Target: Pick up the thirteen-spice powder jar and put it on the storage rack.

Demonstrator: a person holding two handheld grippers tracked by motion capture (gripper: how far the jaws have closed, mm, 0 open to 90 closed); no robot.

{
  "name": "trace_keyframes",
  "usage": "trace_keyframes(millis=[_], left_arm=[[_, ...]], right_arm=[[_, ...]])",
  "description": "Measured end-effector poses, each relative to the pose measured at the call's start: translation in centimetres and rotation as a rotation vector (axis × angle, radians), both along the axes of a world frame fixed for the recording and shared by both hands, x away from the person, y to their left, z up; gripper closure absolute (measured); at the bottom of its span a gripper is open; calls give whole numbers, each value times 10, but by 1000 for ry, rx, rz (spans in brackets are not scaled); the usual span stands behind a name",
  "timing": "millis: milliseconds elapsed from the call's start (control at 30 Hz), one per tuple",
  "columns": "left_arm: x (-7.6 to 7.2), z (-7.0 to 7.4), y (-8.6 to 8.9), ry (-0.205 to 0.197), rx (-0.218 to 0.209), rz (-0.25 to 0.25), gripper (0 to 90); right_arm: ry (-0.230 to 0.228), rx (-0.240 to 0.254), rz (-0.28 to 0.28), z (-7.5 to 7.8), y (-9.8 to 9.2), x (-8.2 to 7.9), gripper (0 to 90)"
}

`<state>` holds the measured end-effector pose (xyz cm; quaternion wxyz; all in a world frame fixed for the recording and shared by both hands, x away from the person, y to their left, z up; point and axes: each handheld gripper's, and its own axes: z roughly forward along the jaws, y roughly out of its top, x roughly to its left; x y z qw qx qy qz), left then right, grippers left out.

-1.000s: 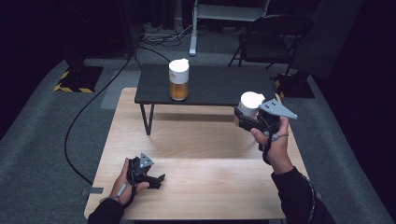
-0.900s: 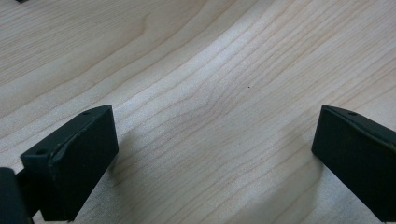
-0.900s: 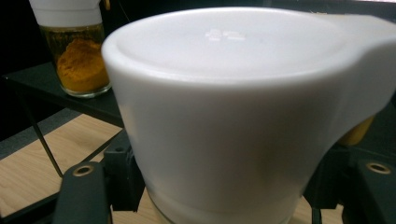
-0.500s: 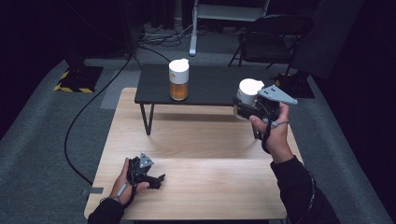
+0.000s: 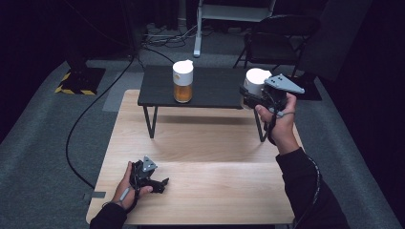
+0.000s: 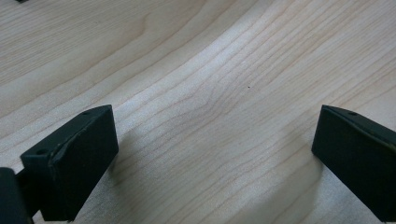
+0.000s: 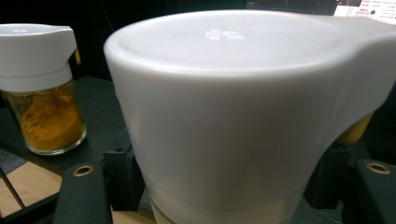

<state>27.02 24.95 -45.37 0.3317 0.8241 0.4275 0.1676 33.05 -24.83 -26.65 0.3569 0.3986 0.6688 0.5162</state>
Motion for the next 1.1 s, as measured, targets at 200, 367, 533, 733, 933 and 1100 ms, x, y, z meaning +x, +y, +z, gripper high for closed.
trace_keyframes(millis=[200, 367, 533, 733, 933, 1100], left_arm=[[0, 0, 0, 1, 0, 0, 4], [0, 0, 0, 0, 0, 0, 4], [0, 0, 0, 0, -1, 0, 4], [0, 0, 0, -1, 0, 0, 4], [0, 0, 0, -1, 0, 0, 4], [0, 0, 0, 0, 0, 0, 4]], right_arm=[[-15, 3, 8, -4, 4, 11, 300], [-14, 11, 9, -6, 6, 19, 300], [-21, 12, 4, -7, 9, 27, 300], [-33, 8, -5, -7, 17, 36, 300], [-28, 6, -7, -9, 24, 46, 300], [-18, 1, -12, -13, 27, 50, 300]])
